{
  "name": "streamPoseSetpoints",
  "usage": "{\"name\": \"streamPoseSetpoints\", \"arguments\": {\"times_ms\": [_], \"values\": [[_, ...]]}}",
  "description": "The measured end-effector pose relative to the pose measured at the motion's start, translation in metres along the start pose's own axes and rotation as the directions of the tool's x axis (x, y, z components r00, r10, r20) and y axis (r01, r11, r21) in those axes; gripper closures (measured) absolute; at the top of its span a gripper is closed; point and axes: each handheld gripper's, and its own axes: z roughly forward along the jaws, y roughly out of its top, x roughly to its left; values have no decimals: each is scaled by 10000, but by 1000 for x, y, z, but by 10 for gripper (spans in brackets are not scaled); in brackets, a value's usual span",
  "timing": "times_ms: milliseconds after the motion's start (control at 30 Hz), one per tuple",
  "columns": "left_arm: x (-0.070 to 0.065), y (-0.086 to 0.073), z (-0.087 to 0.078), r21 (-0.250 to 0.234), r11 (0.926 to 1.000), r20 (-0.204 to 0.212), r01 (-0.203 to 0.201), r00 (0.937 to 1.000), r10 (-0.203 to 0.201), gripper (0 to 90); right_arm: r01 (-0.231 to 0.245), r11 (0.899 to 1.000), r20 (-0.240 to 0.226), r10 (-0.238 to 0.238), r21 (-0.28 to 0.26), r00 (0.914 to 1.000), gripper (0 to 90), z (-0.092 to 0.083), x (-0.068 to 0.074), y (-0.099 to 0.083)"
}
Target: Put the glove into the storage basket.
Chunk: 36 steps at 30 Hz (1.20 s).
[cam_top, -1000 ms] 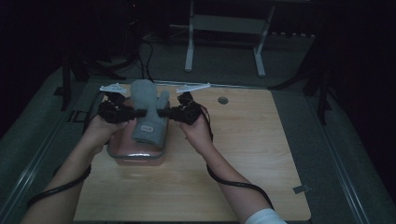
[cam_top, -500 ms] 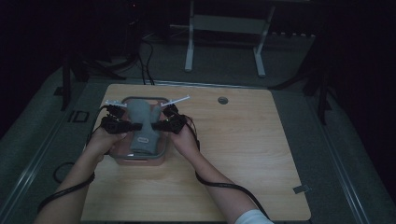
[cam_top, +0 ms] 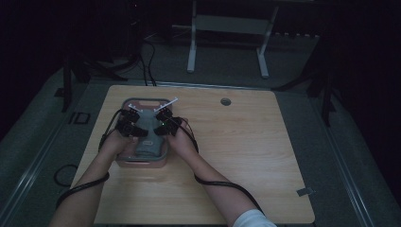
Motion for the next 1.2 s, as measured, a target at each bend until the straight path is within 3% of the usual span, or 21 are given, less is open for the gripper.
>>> {"name": "streamPoseSetpoints", "arguments": {"times_ms": [133,267,367,400,567,700,767,867,1000,1033,1200], "values": [[0,1,2,67,9998,-266,177,9995,-175,654,-68,9999,14,68,146,10000,768,2,-1,2],[1,1,2,102,9994,-1040,331,9941,-318,484,70,9990,-32,-68,430,10000,632,1,2,7],[0,1,-1,5,9994,-1266,341,9914,-337,435,195,9989,7,-196,425,9998,559,-2,3,10],[0,2,-3,-71,9995,-1304,321,9909,-327,374,251,9990,-35,-249,366,9997,520,-6,2,11],[0,1,-17,-756,9964,-805,384,9958,-445,265,258,9994,-403,-248,240,9989,373,-13,-2,14],[-5,-2,-30,-1437,9896,-942,11,9954,-148,197,421,9989,-544,-432,-220,9976,248,-24,-2,14],[-6,-5,-39,-1864,9825,-836,-1,9964,-158,189,533,9975,-863,-572,-468,9946,202,-32,-3,15],[-9,-12,-47,-2379,9713,-657,-5,9977,-156,167,818,9947,-966,-877,-627,9915,176,-43,-4,14],[-14,-22,-54,-2918,9550,-1038,-526,9943,230,145,1187,9894,-823,-1256,-843,9887,165,-56,-6,8],[-16,-25,-55,-3099,9479,-1269,-736,9913,355,142,1228,9881,-808,-1304,-931,9882,165,-59,-8,6],[-23,-34,-61,-3306,9371,-1517,-1119,9863,643,136,1424,9817,-665,-1517,-1266,9862,165,-76,-15,-7]]}}
